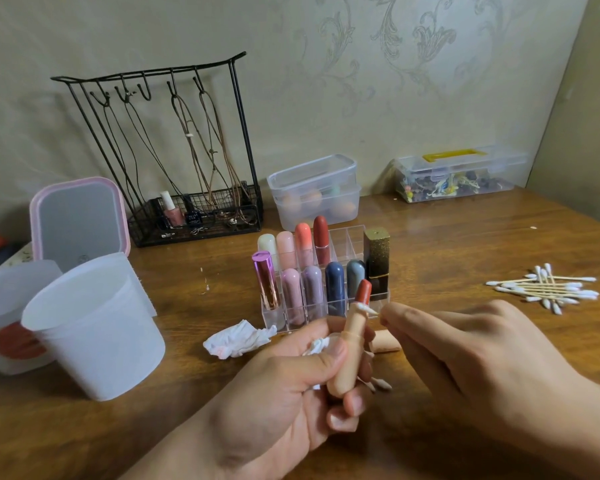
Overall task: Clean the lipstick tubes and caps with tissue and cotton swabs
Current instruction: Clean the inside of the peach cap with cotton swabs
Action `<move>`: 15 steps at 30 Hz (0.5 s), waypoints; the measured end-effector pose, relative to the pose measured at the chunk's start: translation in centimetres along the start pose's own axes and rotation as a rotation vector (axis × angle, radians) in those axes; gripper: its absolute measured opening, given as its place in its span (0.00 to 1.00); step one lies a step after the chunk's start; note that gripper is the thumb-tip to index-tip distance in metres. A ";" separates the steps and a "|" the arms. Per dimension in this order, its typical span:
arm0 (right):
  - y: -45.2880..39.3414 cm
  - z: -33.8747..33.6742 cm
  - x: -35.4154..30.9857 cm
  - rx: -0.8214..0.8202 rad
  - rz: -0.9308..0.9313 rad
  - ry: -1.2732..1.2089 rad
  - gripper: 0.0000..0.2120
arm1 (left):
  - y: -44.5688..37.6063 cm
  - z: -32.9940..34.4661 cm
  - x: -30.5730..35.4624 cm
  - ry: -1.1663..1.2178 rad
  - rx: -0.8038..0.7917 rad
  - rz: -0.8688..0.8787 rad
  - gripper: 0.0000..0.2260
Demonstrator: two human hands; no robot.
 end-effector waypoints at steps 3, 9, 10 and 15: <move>-0.1 -0.1 -0.1 0.008 0.010 0.008 0.12 | 0.1 0.0 0.1 -0.008 0.034 -0.017 0.15; 0.1 -0.3 0.2 0.006 0.018 0.009 0.12 | 0.3 0.2 0.2 -0.031 0.053 -0.012 0.15; 0.1 -0.2 0.3 0.006 0.014 0.004 0.12 | 0.3 0.3 0.2 -0.032 0.053 -0.010 0.15; 0.1 -0.1 0.3 -0.020 -0.010 -0.013 0.12 | 0.4 0.3 0.3 -0.043 0.046 -0.013 0.15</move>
Point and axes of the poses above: each hand's wrist, its own y-axis away from the middle knuckle, its own z-axis out of the palm, x = y × z, the point moved 3 cm from there along -y, towards the middle knuckle, and after that the axes turned 7 degrees about -y, right-handed, at the moved point
